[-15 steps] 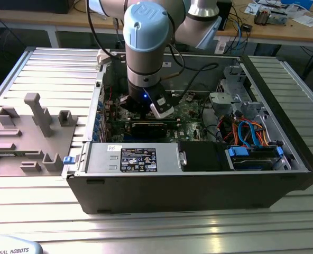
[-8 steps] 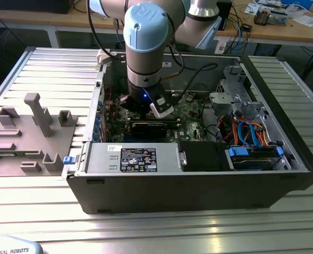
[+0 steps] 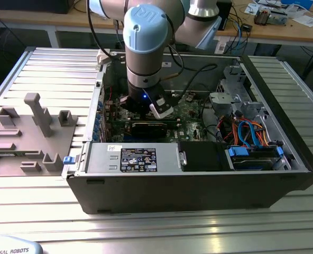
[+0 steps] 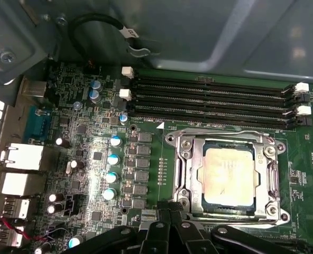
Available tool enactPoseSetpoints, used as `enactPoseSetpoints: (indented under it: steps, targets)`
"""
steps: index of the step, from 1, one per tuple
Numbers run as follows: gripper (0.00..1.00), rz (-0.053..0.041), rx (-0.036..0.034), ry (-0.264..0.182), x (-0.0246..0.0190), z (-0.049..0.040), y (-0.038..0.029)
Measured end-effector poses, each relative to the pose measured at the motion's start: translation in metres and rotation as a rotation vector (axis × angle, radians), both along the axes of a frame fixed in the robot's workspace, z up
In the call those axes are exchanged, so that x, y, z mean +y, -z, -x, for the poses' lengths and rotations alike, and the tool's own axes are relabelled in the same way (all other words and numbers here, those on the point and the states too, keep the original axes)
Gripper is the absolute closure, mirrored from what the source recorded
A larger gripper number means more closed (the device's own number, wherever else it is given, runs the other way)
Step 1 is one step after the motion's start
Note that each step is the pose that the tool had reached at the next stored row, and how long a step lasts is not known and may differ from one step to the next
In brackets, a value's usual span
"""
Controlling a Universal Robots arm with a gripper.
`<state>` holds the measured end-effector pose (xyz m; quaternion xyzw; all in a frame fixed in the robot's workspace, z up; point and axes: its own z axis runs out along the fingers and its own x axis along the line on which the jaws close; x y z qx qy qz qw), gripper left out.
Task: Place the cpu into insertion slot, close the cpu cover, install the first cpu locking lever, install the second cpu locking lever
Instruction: 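Install the second cpu locking lever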
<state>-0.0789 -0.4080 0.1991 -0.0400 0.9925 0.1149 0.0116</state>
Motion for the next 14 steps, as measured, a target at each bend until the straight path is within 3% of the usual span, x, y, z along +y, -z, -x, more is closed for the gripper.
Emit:
enactPoseSetpoints:
  steps: [4,7,9,10,11,13,14]
  targets:
    - [0.89,-0.0001,-0.0003,0.0,0.0005,0.0,-0.0079]
    - [0.89,0.0004,0.0002,0.0,0.0011,-0.0032,-0.0095]
    - [0.89,0.0012,0.0026,0.0,0.0016,-0.0081,-0.0096]
    - [0.89,0.0029,0.0069,0.0,0.0022,-0.0143,-0.0096]
    - [0.89,0.0082,0.0145,0.0,0.0031,-0.0239,-0.0096]
    - [0.89,0.0179,0.0191,0.0,0.004,-0.0306,-0.0096]
    - [0.89,0.0332,0.0221,0.0,0.0059,-0.0353,-0.0097]
